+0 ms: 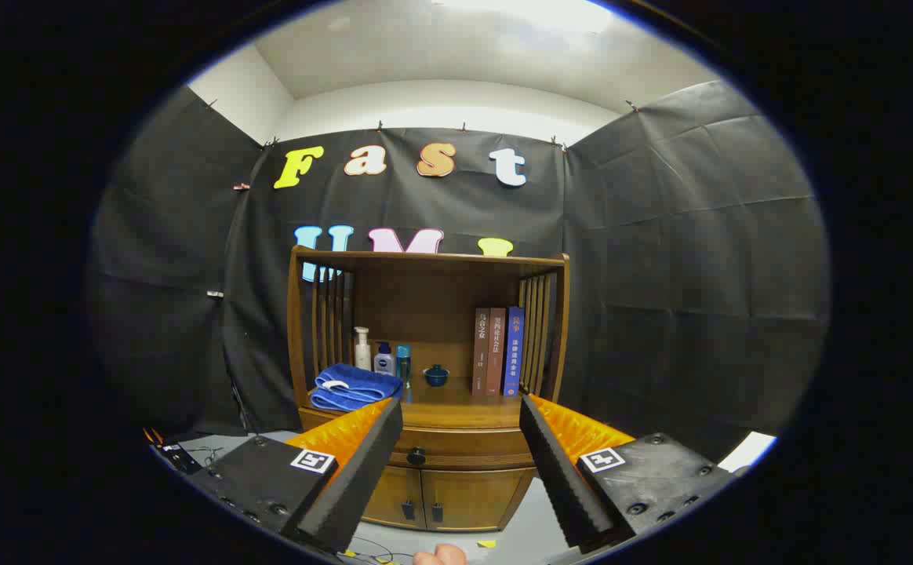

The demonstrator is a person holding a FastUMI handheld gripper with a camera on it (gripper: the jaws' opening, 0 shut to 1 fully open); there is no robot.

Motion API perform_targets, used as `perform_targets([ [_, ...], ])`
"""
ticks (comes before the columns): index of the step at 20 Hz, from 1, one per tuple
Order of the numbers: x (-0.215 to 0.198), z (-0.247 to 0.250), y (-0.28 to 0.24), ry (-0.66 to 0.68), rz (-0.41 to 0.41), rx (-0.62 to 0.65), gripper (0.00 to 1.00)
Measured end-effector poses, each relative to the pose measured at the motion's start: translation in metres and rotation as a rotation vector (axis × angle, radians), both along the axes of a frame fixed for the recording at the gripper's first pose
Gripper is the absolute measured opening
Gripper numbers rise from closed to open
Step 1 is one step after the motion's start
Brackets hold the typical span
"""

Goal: Pull open the drawer, take out the items inside it, and place them on the countertop above the cabinet.

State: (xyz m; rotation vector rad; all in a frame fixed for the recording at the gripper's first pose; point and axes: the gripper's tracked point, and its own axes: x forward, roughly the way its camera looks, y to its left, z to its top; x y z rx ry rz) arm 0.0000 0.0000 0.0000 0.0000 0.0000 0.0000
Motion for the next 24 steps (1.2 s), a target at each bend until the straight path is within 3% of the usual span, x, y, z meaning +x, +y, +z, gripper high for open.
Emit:
perform_targets([
  [19,0.004,-0.015,0.002,0.012,0.001,-0.005,0.98],
  [24,0.008,-0.029,-0.005,-0.027,-0.03,-0.005,0.98],
])
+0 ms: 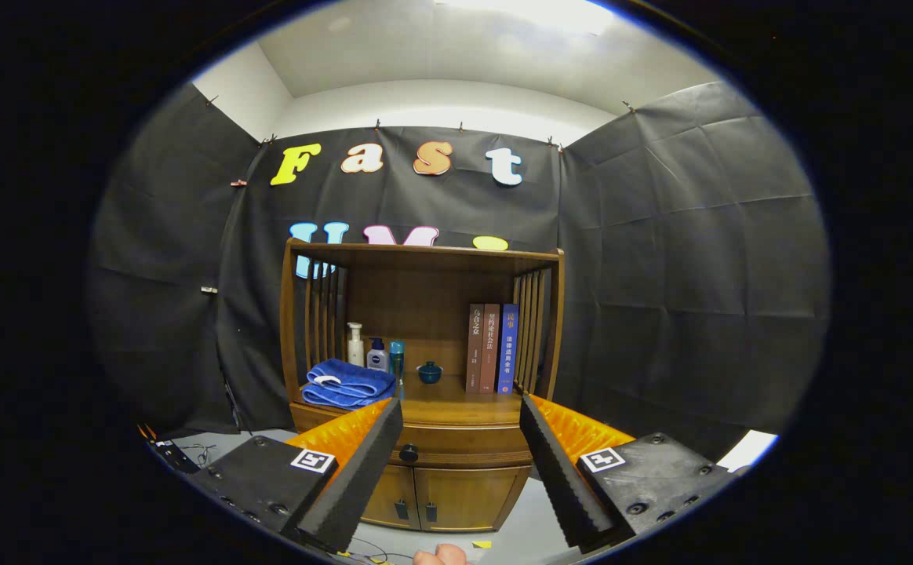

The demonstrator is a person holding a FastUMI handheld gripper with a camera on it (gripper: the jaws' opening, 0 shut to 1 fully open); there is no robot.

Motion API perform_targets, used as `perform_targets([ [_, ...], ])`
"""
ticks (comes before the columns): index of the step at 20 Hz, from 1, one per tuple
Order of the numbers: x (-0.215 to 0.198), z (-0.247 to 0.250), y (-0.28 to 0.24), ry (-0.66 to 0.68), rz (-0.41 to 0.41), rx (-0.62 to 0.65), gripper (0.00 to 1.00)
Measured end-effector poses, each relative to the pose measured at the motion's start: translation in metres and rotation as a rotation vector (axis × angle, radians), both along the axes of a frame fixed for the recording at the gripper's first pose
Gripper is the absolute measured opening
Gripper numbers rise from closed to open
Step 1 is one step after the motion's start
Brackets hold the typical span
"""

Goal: Pull open the drawer, take out the items inside it, and place them on the countertop above the cabinet.

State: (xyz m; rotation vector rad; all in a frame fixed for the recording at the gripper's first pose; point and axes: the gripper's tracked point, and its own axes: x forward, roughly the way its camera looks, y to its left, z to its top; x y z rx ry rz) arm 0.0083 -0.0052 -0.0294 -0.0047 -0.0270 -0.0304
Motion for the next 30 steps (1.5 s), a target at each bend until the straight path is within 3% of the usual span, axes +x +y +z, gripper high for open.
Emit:
perform_targets([
  [8,0.027,-0.092,-0.008,0.012,-0.037,-0.018,0.98],
  [19,0.097,-0.224,0.002,0.036,-0.072,0.086,0.98],
  [23,0.138,-0.267,0.024,0.105,-0.034,0.074,0.98],
  [30,0.189,-0.281,0.075,0.127,0.062,0.091,0.98],
])
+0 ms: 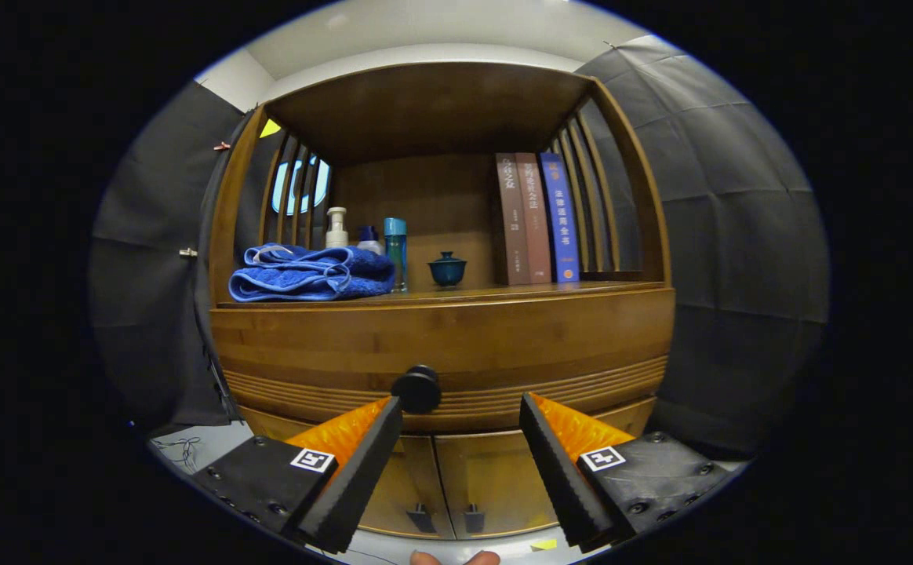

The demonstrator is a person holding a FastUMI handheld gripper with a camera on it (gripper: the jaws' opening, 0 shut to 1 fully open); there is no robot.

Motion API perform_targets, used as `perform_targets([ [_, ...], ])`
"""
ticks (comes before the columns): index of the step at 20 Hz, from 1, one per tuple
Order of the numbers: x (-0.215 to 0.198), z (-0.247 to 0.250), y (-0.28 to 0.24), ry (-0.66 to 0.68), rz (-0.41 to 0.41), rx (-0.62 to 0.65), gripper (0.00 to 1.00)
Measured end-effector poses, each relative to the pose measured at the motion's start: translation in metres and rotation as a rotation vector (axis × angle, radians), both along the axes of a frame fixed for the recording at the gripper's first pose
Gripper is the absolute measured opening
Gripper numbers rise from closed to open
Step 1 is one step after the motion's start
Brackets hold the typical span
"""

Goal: Pull open the drawer, take out the items inside it, and place them on the countertop above the cabinet.

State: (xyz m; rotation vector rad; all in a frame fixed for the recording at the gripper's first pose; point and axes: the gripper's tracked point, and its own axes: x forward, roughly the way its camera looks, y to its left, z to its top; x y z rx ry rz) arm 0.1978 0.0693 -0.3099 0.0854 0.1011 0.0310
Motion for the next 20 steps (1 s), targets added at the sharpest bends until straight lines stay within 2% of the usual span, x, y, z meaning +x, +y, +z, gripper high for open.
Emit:
perform_targets([
  [3,0.017,-0.007,0.008,0.022,0.0,-0.011,0.98],
  [10,0.038,-0.01,0.022,0.043,0.007,0.053,0.54],
  [13,0.041,-0.012,0.022,0.05,-0.002,0.071,0.51],
  [16,0.036,-0.011,0.022,0.058,-0.012,0.057,0.4],
  [20,0.022,-0.007,0.021,0.065,-0.002,0.073,0.4],
])
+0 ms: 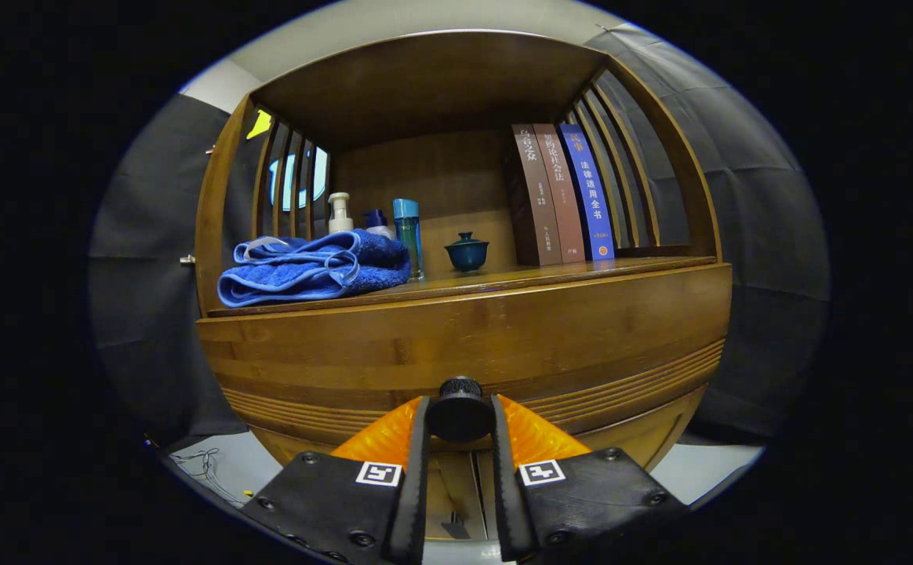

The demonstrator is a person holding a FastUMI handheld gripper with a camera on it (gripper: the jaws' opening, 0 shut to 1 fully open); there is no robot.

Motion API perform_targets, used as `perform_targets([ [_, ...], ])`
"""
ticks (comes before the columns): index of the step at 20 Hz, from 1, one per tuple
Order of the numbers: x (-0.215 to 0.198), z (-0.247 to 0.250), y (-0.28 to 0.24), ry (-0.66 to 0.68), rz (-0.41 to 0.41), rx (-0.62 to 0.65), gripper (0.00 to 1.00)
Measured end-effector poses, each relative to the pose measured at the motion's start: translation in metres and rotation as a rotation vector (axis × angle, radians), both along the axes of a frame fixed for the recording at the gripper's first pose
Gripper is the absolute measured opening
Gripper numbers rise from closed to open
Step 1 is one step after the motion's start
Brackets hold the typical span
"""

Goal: Pull open the drawer, take out the items inside it, and place them on the countertop above the cabinet.

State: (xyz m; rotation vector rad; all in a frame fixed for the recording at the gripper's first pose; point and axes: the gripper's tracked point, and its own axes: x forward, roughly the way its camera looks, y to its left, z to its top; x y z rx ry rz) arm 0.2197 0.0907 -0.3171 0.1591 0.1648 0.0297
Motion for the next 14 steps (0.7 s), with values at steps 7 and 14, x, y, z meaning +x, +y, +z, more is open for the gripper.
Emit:
perform_targets([
  [7,-0.064,0.008,-0.001,-0.011,-0.017,-0.005,0.4],
  [14,-0.119,0.012,-0.002,0.011,-0.014,-0.034,0.4],
])
